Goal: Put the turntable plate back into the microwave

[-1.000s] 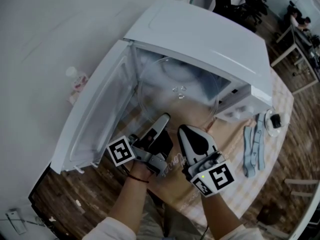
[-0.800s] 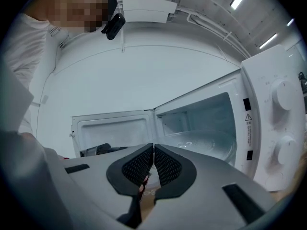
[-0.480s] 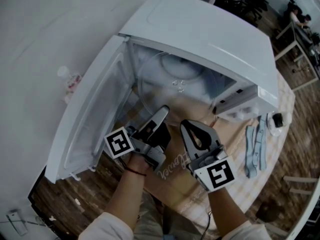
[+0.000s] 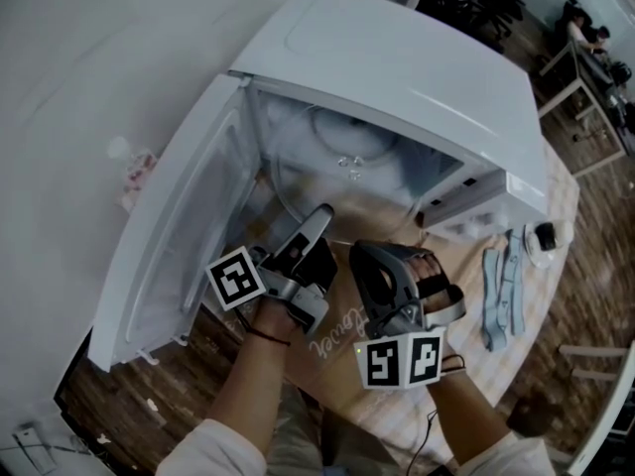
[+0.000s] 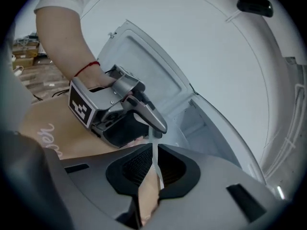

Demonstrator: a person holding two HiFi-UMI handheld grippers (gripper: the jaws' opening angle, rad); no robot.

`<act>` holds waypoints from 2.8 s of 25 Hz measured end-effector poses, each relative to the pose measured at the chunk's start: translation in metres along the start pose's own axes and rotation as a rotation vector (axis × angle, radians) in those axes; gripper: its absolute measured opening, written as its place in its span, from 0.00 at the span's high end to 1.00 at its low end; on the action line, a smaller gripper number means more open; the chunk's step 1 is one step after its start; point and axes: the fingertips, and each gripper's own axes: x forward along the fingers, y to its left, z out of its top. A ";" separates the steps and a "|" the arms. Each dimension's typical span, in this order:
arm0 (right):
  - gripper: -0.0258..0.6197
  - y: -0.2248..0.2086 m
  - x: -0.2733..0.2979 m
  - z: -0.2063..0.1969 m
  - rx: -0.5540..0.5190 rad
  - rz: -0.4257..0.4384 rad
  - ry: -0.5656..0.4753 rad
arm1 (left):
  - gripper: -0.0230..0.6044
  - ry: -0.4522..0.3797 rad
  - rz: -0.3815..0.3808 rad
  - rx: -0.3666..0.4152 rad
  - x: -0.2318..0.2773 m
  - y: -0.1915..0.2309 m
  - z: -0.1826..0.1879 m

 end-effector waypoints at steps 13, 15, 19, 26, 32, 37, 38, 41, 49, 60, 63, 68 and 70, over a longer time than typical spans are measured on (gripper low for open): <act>0.75 -0.009 0.031 -0.007 -0.202 -0.024 0.182 | 0.85 -0.002 0.017 0.011 0.013 0.007 0.007; 0.78 -0.010 0.039 -0.010 -0.216 -0.028 0.199 | 0.85 -0.001 0.017 0.009 0.017 0.009 0.009; 0.87 -0.012 0.047 -0.015 -0.236 -0.055 0.202 | 0.84 -0.007 0.010 -0.004 0.023 0.011 0.013; 0.87 -0.023 0.060 -0.022 -0.228 -0.063 0.212 | 0.84 -0.032 0.009 -0.036 0.035 0.020 0.023; 0.87 -0.029 0.066 -0.027 -0.209 -0.067 0.213 | 0.84 -0.032 0.009 -0.039 0.044 0.024 0.027; 0.87 -0.036 0.074 -0.032 -0.191 -0.070 0.211 | 0.84 -0.035 0.015 -0.035 0.052 0.029 0.032; 0.87 -0.038 0.075 -0.033 -0.187 -0.071 0.213 | 0.84 -0.033 0.019 -0.030 0.055 0.030 0.033; 0.87 -0.044 0.080 -0.036 -0.177 -0.076 0.219 | 0.84 -0.030 0.029 -0.027 0.062 0.031 0.037; 0.87 -0.056 0.090 -0.041 -0.169 -0.088 0.230 | 0.84 -0.041 0.037 -0.046 0.075 0.034 0.045; 0.87 -0.063 0.100 -0.050 -0.149 -0.087 0.246 | 0.84 -0.057 0.058 -0.055 0.087 0.042 0.050; 0.87 -0.065 0.102 -0.052 -0.142 -0.087 0.248 | 0.84 -0.063 0.065 -0.061 0.089 0.044 0.051; 0.87 -0.069 0.105 -0.053 -0.144 -0.085 0.244 | 0.83 -0.067 0.076 -0.054 0.093 0.045 0.053; 0.87 -0.072 0.105 -0.054 -0.147 -0.085 0.243 | 0.83 -0.068 0.077 -0.053 0.096 0.044 0.054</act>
